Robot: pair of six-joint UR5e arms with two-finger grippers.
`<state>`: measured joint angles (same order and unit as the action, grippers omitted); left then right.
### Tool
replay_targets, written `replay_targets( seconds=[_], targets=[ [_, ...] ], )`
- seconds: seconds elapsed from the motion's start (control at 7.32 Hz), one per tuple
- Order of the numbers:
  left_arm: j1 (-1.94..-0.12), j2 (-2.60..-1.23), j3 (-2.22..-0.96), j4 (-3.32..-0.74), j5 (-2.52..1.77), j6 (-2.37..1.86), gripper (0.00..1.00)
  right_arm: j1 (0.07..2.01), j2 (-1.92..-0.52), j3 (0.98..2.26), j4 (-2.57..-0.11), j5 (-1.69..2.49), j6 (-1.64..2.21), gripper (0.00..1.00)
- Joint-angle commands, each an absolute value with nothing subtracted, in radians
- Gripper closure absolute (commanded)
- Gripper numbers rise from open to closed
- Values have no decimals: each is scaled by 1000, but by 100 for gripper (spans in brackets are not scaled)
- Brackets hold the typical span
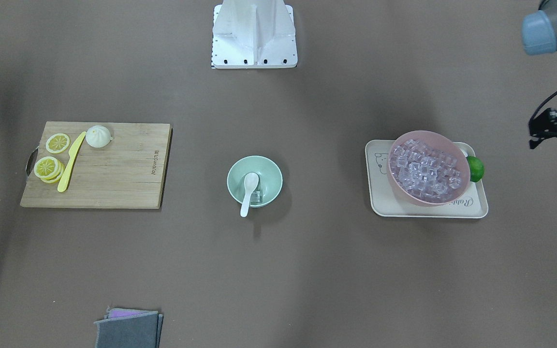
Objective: Put spoon and ice into bowl
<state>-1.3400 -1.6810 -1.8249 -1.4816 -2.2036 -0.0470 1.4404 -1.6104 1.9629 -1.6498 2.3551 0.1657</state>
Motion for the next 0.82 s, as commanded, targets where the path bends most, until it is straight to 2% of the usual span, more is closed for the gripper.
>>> replay_targets(
  seconds=[0.0,0.27,0.55,0.68],
  targets=[
    [-1503,-1600,-1772,-1485,-2217,159,2,1476,-1615,1918,-1671,2352,66,0],
    [-1548,-1511,-1776,-1497,-2335,158,2,1505,-1611,1846,-1667,2352,-56,0],
    [-1546,-1500,-1734,-1517,-2347,155,2,1514,-1609,1851,-1657,2345,-58,0],
    [-1548,-1458,-1767,-1522,-2345,159,2,1523,-1614,1856,-1657,2345,-69,0]
  ],
)
